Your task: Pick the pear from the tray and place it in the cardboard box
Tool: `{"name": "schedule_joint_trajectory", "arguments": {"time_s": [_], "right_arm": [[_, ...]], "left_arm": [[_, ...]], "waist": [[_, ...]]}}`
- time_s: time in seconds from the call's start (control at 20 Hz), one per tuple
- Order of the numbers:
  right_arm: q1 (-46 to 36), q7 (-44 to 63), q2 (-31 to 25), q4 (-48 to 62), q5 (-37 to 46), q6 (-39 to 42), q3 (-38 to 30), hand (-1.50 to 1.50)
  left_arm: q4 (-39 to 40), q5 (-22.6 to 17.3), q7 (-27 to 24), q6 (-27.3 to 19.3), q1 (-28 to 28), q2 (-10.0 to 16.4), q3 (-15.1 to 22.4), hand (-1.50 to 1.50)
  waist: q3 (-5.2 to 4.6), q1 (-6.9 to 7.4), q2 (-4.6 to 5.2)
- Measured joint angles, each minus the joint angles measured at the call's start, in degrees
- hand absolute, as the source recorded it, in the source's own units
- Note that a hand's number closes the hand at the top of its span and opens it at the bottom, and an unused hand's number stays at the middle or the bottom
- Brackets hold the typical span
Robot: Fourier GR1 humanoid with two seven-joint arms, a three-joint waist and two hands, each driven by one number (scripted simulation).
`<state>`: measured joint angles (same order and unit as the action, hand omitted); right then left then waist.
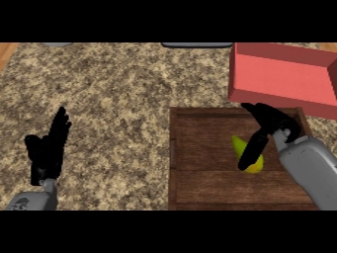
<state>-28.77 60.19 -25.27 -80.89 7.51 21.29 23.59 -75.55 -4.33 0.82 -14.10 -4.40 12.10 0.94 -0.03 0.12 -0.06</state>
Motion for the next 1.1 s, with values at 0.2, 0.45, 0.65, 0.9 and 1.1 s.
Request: {"name": "schedule_joint_trajectory", "arguments": {"time_s": [0.2, 0.45, 0.65, 0.9, 1.1], "right_arm": [[-0.14, -1.1, 1.62, 2.44, 1.95, 0.21, -0.79, -1.5], [0.63, -1.81, 3.95, 3.34, 4.33, 0.41, -1.19, -1.5], [0.08, -3.96, 5.2, 6.12, 6.62, 0.88, -2.22, -1.5], [1.15, -6.94, 5.79, 7.1, 9.64, 1.78, -4.22, 1.5], [1.94, -9.05, 7.3, 6.25, 14.47, 0.39, -3.91, 1.5]], "left_arm": [[-1.05, 0.88, 0.82, -0.54, 0.02, -0.92, 0.35, 0.0], [0.11, 1.47, 1.02, -0.07, -1.07, -1.04, -0.38, 0.0], [2.22, 1.13, -1.14, 1.2, -1.35, -1.01, -1.63, 0.0], [2.48, 1.32, -2.14, 2.03, -0.65, -1.26, -2.46, 0.0], [1.93, 2.33, -1.68, 1.45, -0.29, -2.2, -2.15, 0.0]], "waist": [[0.01, 0.08, 0.03], [-0.03, 0.02, -0.04], [-0.09, 0.12, -0.14], [-0.25, 0.13, -0.42], [-0.29, 0.02, -0.4]]}}
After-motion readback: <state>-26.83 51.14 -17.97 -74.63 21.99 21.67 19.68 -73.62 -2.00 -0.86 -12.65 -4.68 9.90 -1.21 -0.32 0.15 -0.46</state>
